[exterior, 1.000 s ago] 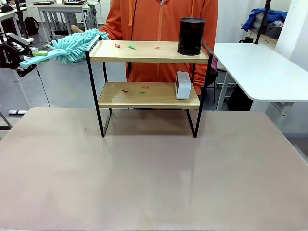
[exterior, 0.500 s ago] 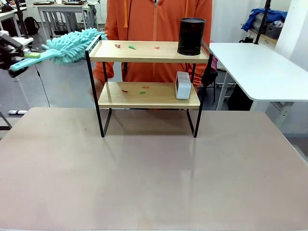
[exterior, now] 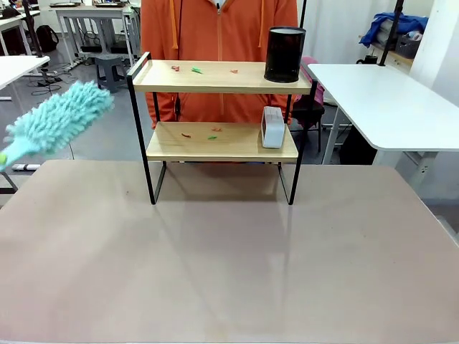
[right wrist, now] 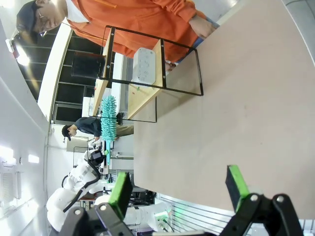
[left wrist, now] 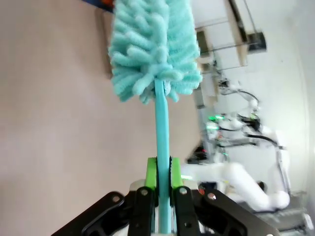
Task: Clean the shelf.
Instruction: Pick up the Duster from the human, then clean the specific tier of the Shelf with the Duster once objects are removed.
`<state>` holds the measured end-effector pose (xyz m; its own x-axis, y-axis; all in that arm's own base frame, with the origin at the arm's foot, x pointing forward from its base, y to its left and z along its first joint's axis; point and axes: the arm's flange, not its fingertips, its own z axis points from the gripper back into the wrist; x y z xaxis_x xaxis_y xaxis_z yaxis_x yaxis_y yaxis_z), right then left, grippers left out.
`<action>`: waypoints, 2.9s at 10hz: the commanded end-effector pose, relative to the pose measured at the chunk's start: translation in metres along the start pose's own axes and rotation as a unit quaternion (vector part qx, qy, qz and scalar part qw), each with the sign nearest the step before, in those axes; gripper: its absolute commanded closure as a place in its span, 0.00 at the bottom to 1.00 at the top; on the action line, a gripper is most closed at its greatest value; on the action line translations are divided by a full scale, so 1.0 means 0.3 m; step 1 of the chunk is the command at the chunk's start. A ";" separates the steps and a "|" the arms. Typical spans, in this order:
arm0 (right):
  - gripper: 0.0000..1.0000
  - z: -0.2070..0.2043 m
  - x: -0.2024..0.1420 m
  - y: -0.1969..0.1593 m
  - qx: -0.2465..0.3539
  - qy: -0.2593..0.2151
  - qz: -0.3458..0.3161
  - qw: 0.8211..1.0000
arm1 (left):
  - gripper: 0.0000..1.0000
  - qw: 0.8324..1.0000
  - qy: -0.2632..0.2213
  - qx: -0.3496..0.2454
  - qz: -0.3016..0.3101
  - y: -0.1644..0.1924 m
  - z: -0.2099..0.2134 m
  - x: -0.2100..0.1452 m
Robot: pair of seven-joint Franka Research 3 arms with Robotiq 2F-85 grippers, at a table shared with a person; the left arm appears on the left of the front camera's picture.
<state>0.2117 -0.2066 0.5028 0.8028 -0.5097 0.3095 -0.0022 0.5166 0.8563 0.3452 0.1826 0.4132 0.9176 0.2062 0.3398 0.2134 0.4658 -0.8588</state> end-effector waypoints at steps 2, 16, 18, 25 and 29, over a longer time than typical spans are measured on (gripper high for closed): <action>0.00 -0.006 0.006 0.005 0.012 -0.006 0.013 1.000 | 1.00 0.990 -0.005 0.116 -0.086 -0.031 -0.063 -0.126; 0.00 -0.006 0.006 0.005 0.012 -0.006 0.013 1.000 | 1.00 0.999 -0.015 0.041 -0.012 0.023 0.014 -0.065; 0.00 -0.006 0.006 0.005 0.012 -0.006 0.013 1.000 | 1.00 0.999 -0.015 0.041 -0.012 0.023 0.014 -0.065; 0.00 -0.006 0.006 0.005 0.012 -0.006 0.013 1.000 | 0.88 0.994 -0.003 0.107 -0.034 -0.254 0.089 0.069; 0.00 -0.006 0.006 0.005 0.012 -0.006 0.013 1.000 | 0.88 0.976 -0.009 0.170 -0.139 -0.760 0.149 0.248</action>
<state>0.2122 -0.2056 0.5032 0.8031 -0.5084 0.3107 -0.0093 0.5107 0.8597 0.3450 0.1333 0.6487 0.8332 0.0765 0.5476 0.3192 0.7422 -0.5893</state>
